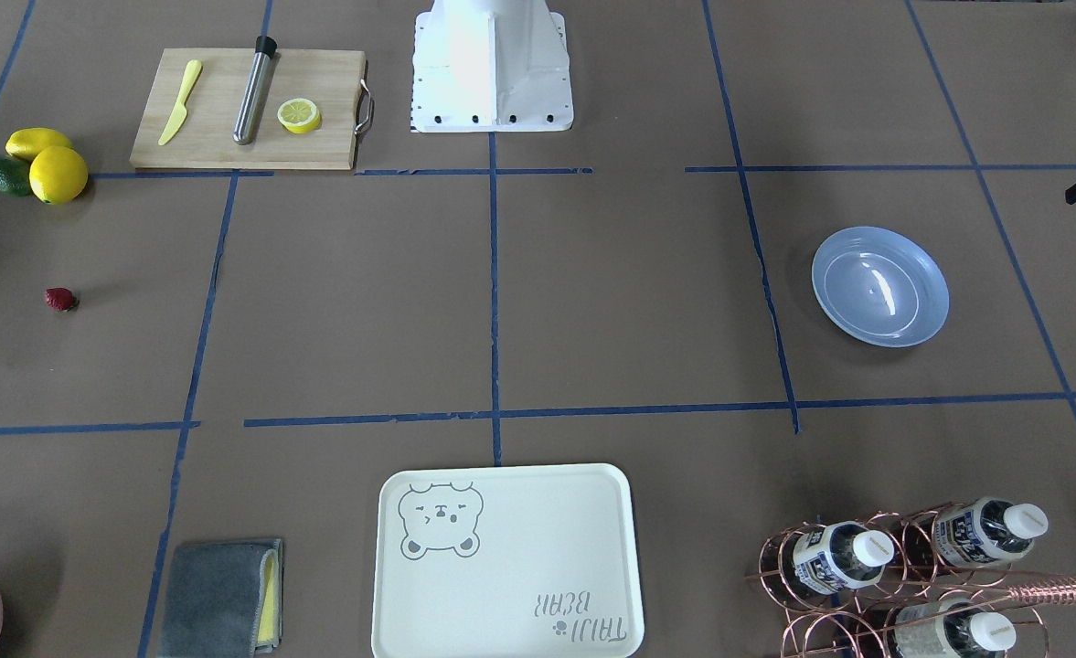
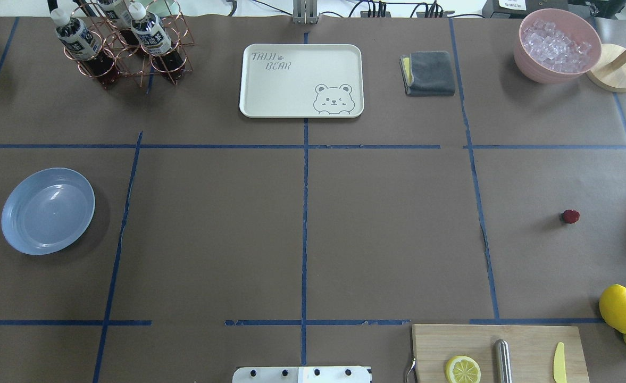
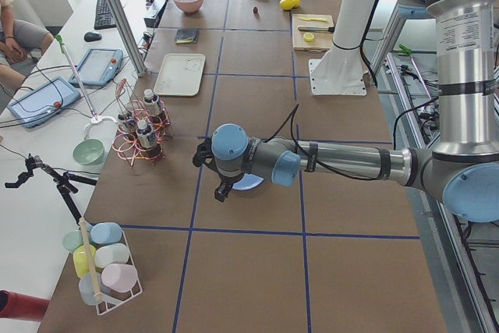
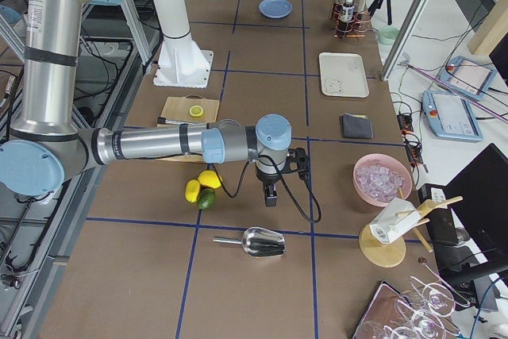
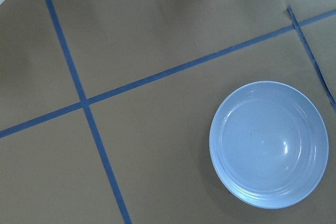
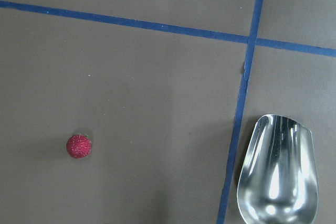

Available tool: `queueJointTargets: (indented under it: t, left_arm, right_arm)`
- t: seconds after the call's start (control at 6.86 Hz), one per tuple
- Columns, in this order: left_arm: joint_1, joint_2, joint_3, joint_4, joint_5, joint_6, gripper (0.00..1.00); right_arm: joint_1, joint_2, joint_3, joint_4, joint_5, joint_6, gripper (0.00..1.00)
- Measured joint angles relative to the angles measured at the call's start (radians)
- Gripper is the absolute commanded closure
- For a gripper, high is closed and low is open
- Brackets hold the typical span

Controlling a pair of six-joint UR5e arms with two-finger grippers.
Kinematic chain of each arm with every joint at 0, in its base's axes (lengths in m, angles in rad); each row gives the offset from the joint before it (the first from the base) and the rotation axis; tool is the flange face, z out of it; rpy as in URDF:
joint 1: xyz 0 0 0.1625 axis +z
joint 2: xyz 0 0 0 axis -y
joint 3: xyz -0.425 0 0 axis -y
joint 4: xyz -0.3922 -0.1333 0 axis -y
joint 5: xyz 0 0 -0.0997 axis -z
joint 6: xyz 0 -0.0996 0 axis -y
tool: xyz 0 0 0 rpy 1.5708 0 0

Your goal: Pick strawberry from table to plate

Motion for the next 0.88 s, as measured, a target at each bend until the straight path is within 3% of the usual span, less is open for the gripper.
queueJointTargets:
  t: [0.44, 0.88]
  left_arm:
    - [0.15, -0.085, 0.144, -0.112, 0.005, -0.128, 0.0]
    - [0.227, -0.173, 0.233, -0.128, 0.06, -0.21, 0.0]
  right_arm:
    - [-0.009, 0.005, -0.003, 0.001, -0.002, 0.0, 0.0]
    - [-0.019, 0.009, -0.006, 0.001, -0.005, 0.0, 0.0]
